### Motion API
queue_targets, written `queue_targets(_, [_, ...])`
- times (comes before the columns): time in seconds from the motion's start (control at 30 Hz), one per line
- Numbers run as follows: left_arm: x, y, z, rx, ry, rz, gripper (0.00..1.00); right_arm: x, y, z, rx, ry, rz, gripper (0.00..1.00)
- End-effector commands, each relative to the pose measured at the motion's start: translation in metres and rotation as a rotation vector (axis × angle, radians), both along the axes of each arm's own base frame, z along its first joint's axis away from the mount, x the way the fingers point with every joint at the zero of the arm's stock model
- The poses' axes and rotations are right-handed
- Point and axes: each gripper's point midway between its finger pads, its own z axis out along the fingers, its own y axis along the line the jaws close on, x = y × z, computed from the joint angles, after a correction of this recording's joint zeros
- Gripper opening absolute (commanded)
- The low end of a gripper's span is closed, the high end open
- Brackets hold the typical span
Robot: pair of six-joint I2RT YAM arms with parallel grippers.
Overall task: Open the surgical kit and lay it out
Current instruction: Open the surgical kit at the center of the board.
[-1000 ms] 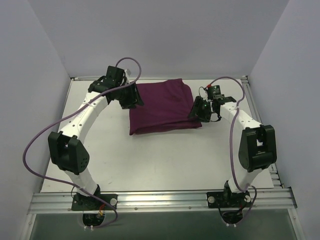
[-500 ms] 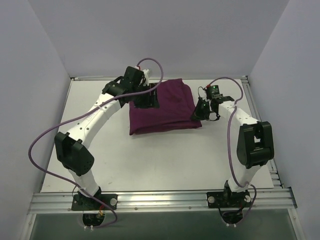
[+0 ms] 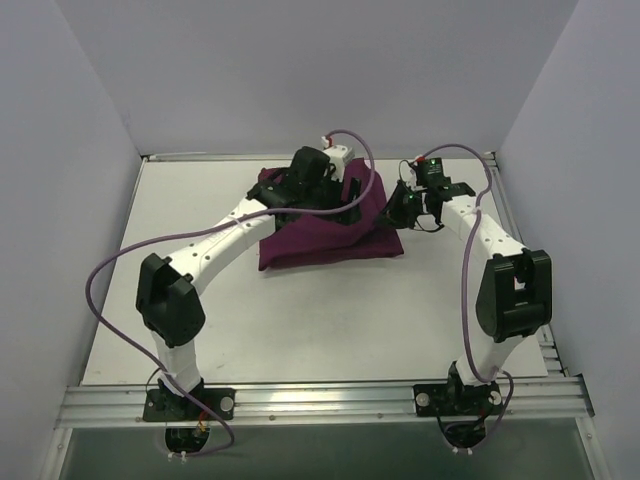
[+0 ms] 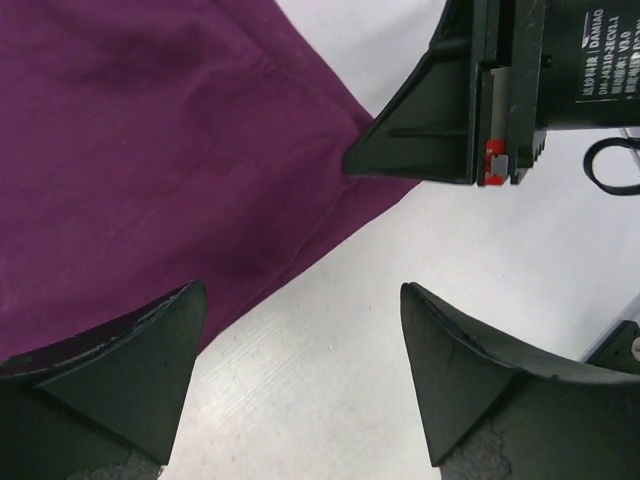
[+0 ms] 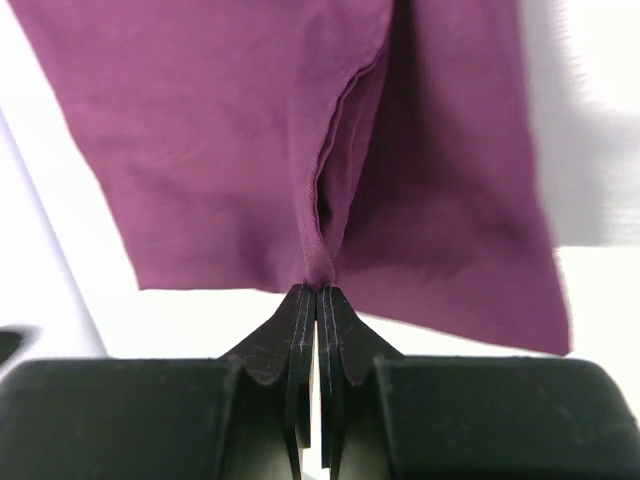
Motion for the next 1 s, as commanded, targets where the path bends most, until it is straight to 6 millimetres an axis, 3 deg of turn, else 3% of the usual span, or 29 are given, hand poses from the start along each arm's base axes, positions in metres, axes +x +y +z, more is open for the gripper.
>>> queue_targets(0.0, [0.015,-0.033,0.0,-0.02,-0.129,-0.036,0.88,-0.008,0.017,0.041,0.128,-0.016,-0.004,0.0])
queue_targets(0.27, [0.015,-0.056,-0.041,0.075,-0.147,-0.066,0.89,-0.01,0.022,0.069,0.21,-0.02,-0.052,0.0])
queue_targets(0.43, [0.022,-0.051,-0.053,0.128,-0.152,-0.032,0.86,-0.012,0.023,0.076,0.235,-0.023,-0.055,0.0])
queue_targets(0.63, [0.038,-0.041,-0.057,0.176,-0.158,0.028,0.74,-0.015,0.024,0.078,0.259,-0.017,-0.055,0.0])
queue_targets(0.77, [0.047,-0.04,-0.055,0.17,-0.144,0.024,0.22,-0.014,0.028,0.083,0.289,-0.029,-0.049,0.0])
queue_targets(0.8, [0.05,-0.038,-0.055,0.165,-0.13,0.035,0.03,-0.013,0.027,0.084,0.284,-0.032,-0.049,0.04])
queue_targets(0.83, [0.056,-0.027,-0.057,0.175,-0.109,0.059,0.02,-0.012,0.025,0.082,0.267,-0.034,-0.042,0.13])
queue_targets(0.87, [0.061,-0.019,-0.054,0.179,-0.11,0.091,0.02,-0.006,0.019,0.086,0.238,-0.057,-0.056,0.33])
queue_targets(0.9, [0.064,-0.01,-0.053,0.18,-0.104,0.121,0.02,-0.007,0.011,0.084,0.207,-0.045,-0.067,0.44])
queue_targets(0.97, [0.078,0.024,-0.031,0.164,-0.129,0.21,0.02,0.0,-0.004,0.08,0.114,-0.069,-0.068,0.66])
